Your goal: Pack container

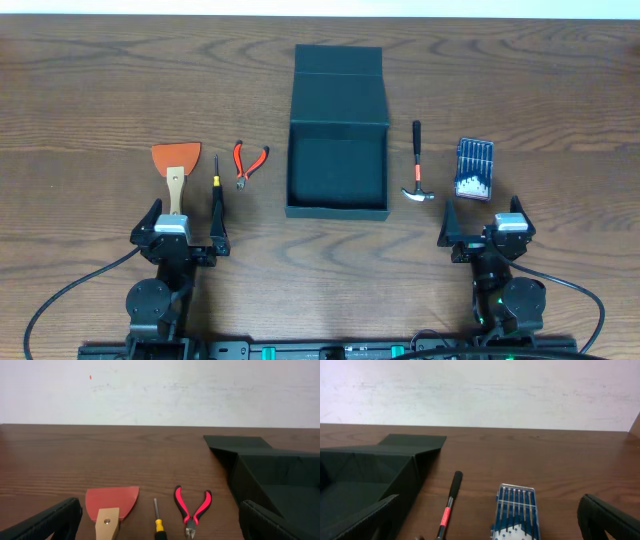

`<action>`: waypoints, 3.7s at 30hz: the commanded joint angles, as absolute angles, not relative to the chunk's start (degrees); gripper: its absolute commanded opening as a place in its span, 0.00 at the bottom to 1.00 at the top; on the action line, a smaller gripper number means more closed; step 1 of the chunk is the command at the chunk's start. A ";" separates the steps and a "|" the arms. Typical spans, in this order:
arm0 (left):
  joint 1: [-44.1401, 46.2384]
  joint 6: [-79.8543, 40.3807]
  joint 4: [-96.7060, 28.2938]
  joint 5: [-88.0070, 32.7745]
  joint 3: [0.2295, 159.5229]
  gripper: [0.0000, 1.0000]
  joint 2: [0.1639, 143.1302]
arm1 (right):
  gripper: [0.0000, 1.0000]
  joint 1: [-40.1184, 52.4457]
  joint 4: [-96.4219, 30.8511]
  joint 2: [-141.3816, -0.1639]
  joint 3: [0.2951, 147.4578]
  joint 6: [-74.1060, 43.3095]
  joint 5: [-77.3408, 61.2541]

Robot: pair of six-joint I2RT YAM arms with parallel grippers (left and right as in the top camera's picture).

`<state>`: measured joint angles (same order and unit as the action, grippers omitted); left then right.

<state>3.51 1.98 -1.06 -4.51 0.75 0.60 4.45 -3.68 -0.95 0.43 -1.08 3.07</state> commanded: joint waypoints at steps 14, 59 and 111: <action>3.73 2.94 -3.60 -5.58 0.23 0.99 0.30 | 0.99 4.10 -3.90 -0.56 0.32 -1.85 3.64; 3.73 2.94 -3.60 -5.58 0.23 0.98 0.30 | 0.99 4.03 -66.43 -83.57 93.25 0.32 7.64; 3.73 2.94 -3.60 -5.58 0.23 0.99 0.30 | 0.99 -9.67 -62.98 -117.40 92.79 6.02 0.01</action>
